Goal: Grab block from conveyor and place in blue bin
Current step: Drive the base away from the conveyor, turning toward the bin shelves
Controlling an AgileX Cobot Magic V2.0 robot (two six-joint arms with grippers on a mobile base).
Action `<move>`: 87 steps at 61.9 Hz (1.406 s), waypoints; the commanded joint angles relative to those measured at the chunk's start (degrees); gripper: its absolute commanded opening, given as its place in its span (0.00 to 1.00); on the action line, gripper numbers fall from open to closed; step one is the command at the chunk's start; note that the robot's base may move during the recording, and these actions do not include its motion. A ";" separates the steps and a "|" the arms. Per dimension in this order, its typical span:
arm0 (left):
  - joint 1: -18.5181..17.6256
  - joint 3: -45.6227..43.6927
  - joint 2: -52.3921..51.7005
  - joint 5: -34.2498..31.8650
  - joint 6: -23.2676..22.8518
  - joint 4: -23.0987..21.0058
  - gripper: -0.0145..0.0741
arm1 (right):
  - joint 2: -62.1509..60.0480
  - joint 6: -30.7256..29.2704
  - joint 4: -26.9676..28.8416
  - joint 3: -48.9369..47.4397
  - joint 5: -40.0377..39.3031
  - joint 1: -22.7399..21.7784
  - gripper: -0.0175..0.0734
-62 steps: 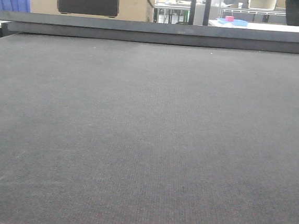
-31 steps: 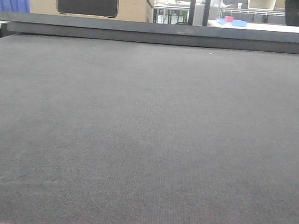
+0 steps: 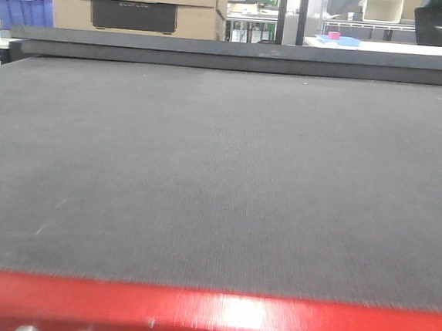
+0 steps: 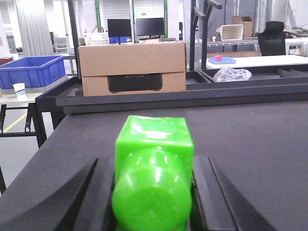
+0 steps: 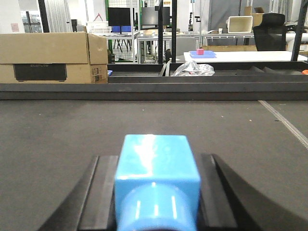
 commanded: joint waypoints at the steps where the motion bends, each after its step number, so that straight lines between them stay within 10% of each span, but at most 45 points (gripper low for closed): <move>1: 0.28 -0.02 -0.27 -0.96 -0.23 0.14 0.04 | -0.33 -0.19 0.13 0.22 -1.20 -0.08 0.01; 87: 0.28 -0.02 -0.40 -0.96 -0.23 0.14 0.04 | -0.33 -0.19 0.13 0.22 -1.33 -0.08 0.01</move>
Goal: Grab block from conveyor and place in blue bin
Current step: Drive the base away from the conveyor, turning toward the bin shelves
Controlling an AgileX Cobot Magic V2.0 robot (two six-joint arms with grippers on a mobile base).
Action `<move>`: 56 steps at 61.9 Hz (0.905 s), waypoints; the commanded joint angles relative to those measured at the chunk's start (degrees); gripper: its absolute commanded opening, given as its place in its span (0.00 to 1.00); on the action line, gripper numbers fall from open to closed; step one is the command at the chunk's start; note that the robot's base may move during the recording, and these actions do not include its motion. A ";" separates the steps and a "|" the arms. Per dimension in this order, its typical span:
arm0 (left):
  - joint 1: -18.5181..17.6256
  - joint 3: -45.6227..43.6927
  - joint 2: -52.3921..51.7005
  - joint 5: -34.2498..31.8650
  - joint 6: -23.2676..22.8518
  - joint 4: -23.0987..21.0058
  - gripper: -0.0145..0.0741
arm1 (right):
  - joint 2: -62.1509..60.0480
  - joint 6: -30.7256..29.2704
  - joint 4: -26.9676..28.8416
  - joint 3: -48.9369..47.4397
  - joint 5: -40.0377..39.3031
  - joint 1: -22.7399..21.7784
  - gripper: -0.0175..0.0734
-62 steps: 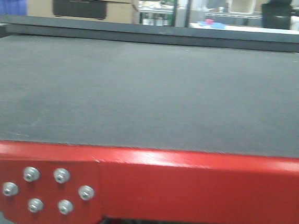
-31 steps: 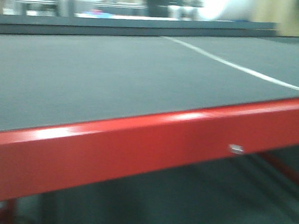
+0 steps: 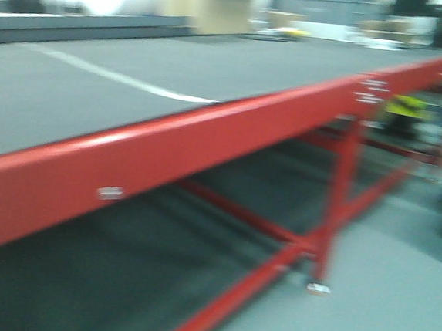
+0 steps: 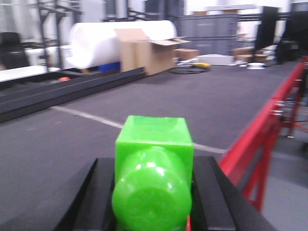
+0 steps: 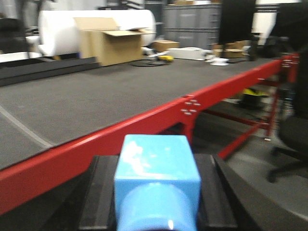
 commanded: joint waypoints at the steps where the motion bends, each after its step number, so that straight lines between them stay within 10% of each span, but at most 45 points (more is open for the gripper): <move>1: 0.28 -0.02 -0.15 -0.96 -0.23 -0.08 0.04 | -0.19 -0.19 0.13 0.22 -1.33 -0.08 0.01; 56: 0.28 -0.02 -0.15 -0.96 -0.23 -0.08 0.04 | -0.19 -0.19 0.13 0.22 -1.33 -0.08 0.01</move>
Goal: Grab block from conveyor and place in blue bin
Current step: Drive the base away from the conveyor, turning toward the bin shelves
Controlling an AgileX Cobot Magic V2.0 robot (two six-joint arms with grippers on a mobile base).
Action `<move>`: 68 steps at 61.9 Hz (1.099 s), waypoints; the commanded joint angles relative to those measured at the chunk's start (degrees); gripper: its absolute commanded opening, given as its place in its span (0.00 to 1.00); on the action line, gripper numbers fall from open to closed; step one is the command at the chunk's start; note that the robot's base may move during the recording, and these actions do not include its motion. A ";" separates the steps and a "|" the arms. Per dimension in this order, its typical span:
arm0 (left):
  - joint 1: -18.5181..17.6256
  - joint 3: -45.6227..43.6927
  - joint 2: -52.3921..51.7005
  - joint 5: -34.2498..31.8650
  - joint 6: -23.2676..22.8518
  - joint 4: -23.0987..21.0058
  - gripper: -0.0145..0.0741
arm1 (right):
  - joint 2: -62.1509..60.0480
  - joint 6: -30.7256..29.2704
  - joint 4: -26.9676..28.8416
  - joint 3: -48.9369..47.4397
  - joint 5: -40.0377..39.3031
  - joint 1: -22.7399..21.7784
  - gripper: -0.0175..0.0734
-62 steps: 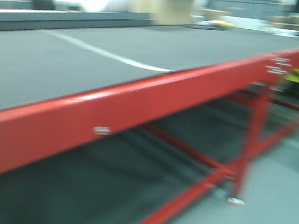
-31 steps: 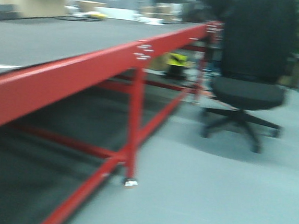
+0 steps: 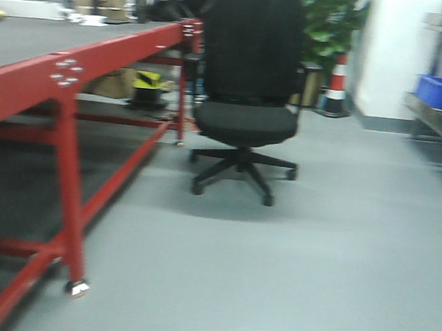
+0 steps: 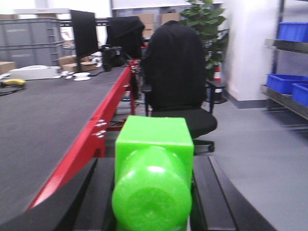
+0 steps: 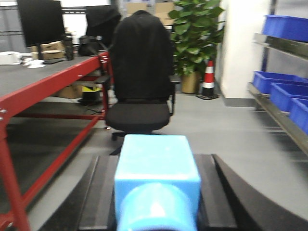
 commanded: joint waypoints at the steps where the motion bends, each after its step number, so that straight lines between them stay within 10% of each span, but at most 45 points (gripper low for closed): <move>1: 0.28 -0.02 -0.15 -0.96 -0.23 -0.08 0.04 | -0.19 -0.19 0.13 0.22 -1.33 -0.08 0.01; 68: 0.28 -0.02 -0.15 -0.96 -0.23 -0.08 0.04 | -0.19 -0.19 0.13 0.22 -1.33 -0.08 0.01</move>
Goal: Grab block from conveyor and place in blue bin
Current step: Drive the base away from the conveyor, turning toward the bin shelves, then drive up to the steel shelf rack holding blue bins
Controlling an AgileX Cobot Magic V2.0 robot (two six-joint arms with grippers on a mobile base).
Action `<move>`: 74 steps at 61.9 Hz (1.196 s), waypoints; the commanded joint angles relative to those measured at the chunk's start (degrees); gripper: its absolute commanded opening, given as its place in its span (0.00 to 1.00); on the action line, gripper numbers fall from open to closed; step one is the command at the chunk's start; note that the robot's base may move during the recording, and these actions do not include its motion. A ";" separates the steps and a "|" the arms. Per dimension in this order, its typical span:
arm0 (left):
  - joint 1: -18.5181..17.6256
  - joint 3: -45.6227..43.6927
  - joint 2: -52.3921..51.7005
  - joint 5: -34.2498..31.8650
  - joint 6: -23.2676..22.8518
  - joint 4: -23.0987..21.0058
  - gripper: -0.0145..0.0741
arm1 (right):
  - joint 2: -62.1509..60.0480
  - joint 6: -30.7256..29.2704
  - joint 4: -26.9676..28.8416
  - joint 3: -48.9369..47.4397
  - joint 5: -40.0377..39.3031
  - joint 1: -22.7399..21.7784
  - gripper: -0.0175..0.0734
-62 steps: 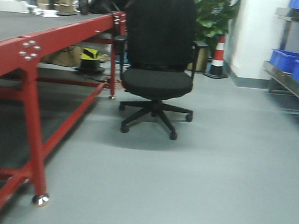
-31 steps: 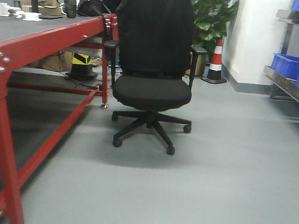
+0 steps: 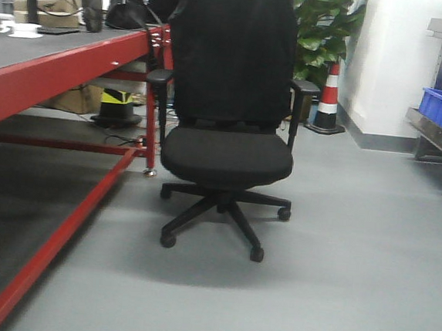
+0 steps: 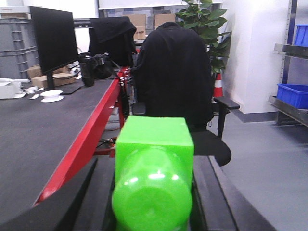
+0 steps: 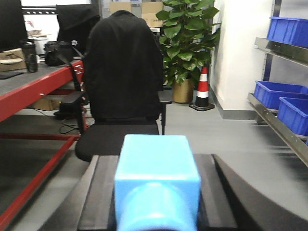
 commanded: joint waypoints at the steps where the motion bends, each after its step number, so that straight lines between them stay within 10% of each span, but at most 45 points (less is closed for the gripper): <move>1: 0.28 -0.02 -0.15 -0.96 -0.23 -0.08 0.04 | -0.19 -0.19 0.13 -0.01 -1.33 -0.08 0.01; 74: 0.28 -0.02 -0.15 -0.96 -0.23 -0.08 0.04 | -0.19 -0.19 0.13 -0.01 -1.33 -0.08 0.01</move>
